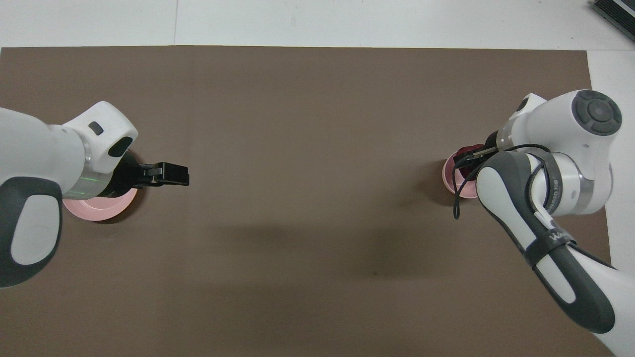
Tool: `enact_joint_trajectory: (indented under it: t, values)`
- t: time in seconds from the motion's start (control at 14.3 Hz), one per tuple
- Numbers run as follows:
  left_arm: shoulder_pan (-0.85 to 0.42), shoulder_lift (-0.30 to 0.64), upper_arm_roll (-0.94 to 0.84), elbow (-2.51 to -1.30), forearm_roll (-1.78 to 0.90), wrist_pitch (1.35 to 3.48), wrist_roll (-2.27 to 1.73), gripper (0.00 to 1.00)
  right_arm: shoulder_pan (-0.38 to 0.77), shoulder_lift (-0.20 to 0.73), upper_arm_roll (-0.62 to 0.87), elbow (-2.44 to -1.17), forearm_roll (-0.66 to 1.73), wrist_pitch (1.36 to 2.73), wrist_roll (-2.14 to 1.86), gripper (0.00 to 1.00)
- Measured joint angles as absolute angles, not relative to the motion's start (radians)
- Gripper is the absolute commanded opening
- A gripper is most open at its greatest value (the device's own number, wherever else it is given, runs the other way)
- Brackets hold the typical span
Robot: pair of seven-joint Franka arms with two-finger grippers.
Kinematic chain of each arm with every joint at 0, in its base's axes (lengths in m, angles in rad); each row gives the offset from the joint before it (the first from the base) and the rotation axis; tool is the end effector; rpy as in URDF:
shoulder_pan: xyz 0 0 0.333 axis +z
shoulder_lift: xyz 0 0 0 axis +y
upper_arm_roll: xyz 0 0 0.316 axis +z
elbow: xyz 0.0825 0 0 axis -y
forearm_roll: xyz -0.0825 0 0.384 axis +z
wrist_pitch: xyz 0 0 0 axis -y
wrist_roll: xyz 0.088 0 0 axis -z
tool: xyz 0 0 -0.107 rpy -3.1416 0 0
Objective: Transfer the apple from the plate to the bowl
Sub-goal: 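Carry the apple with the right gripper while the left gripper withdraws, then lower the apple into the pink bowl and open the right gripper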
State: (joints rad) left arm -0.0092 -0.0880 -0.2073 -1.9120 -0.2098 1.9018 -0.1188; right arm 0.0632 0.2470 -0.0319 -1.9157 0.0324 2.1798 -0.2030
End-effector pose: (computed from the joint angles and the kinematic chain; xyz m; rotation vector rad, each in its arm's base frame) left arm 0.5270 -0.1348 0.5391 2.9474 -0.0543 0.0660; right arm 0.6114 0.0212 0.3681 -3.1057 -0.3383 -0.0294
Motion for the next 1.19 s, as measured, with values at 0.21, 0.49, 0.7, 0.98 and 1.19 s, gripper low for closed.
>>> enact_joint_trajectory:
  t: [0.21,0.49,0.7,0.98,1.19]
  values:
    - [0.026,-0.091,-0.206,-1.842,-0.137,1.861,-0.083,1.0,0.063,0.247,-0.031,-1.932,0.032,2.18,-0.203,0.0]
    - [0.036,-0.097,-0.14,-1.713,-0.123,1.717,-0.003,1.0,0.063,0.246,-0.031,-1.946,0.032,2.184,-0.203,0.0]
    - [0.033,-0.099,-0.086,-1.613,-0.104,1.595,0.064,1.0,0.063,0.246,-0.03,-1.955,0.032,2.195,-0.203,0.0]
    - [-0.019,-0.097,-0.019,-1.526,-0.055,1.491,0.122,1.0,0.065,0.246,-0.025,-1.961,0.032,2.219,-0.203,0.01]
    - [-0.062,-0.077,0.01,-1.464,-0.031,1.427,0.134,1.0,0.067,0.252,-0.025,-1.963,0.032,2.225,-0.203,0.08]
